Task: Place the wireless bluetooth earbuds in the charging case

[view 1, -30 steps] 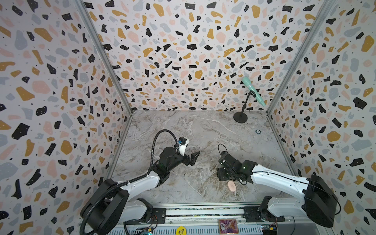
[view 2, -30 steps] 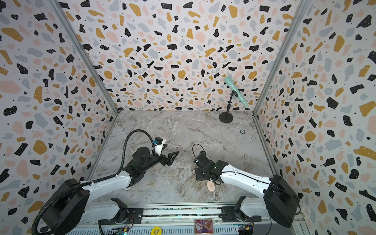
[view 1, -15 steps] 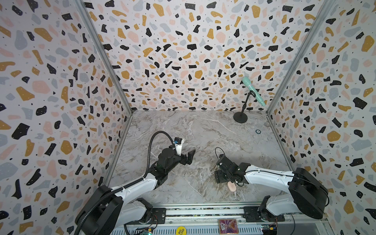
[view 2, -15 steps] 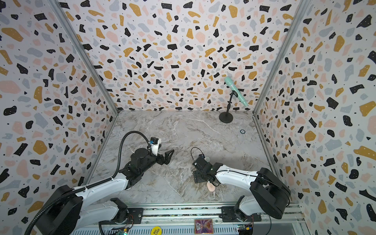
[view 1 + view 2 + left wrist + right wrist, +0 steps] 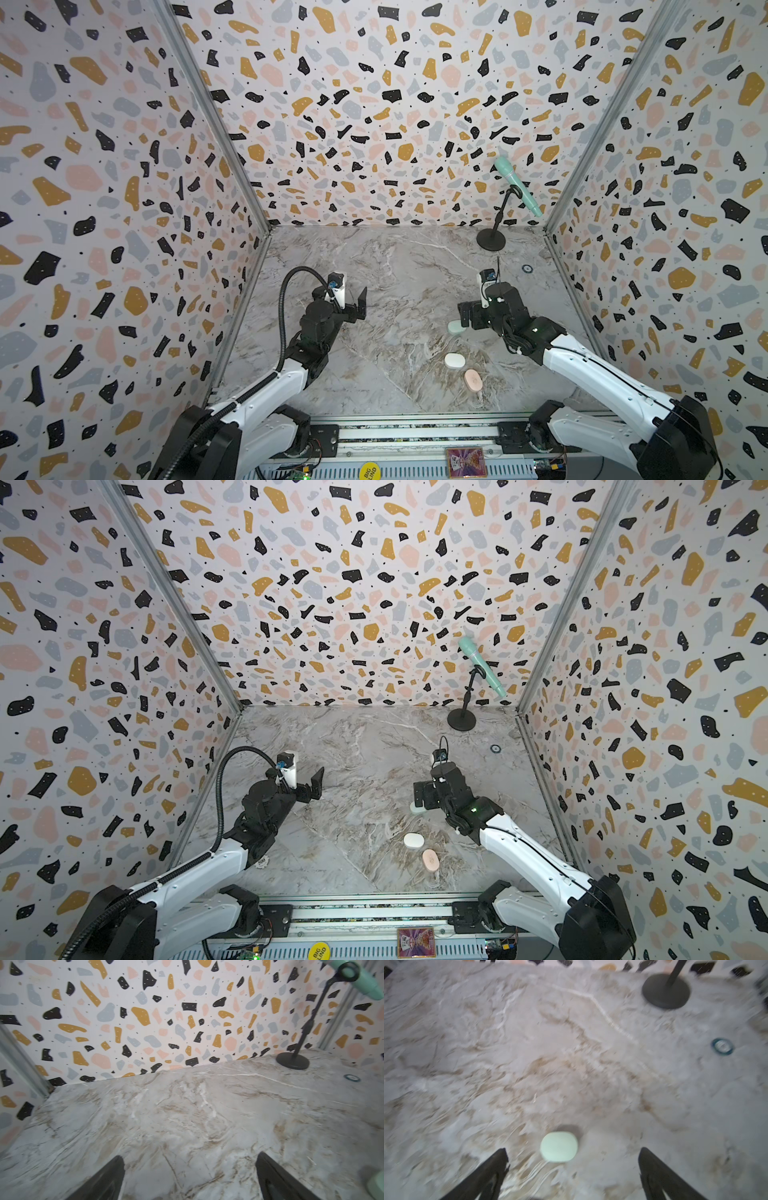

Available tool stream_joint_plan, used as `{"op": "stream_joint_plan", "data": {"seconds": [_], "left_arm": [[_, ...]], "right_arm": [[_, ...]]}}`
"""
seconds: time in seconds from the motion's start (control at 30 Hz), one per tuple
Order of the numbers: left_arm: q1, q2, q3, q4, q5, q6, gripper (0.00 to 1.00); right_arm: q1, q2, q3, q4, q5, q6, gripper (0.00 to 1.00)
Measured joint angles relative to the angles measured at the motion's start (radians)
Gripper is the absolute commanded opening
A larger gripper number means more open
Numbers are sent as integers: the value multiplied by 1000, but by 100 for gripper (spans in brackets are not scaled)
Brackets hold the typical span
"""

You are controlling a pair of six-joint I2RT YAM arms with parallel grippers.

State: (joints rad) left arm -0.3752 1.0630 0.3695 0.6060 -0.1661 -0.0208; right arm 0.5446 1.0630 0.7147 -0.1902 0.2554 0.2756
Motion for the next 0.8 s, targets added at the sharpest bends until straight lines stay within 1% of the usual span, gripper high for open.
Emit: {"op": "stream_joint_plan", "data": {"seconds": [0.1, 0.2, 0.27, 0.4, 0.47, 0.6, 0.8], "left_arm": [[34, 3, -29, 35, -51, 37, 100], [60, 5, -79, 101, -104, 67, 100], [77, 10, -115, 148, -128, 84, 100], [121, 41, -176, 250, -158, 114, 100], [147, 61, -180, 280, -160, 124, 100], [194, 102, -178, 372, -143, 141, 100], [236, 214, -162, 474, -85, 156, 100]], "right_arm": [[-127, -44, -141, 211, 8, -123, 99], [-272, -62, -289, 418, -18, -189, 100], [-340, -29, -366, 555, -30, -219, 100], [-389, 111, -423, 769, -79, -260, 100], [-399, 151, -451, 868, -101, -273, 99], [-421, 210, -505, 1061, -149, -290, 100], [-447, 308, -539, 1287, -195, -297, 99]]}}
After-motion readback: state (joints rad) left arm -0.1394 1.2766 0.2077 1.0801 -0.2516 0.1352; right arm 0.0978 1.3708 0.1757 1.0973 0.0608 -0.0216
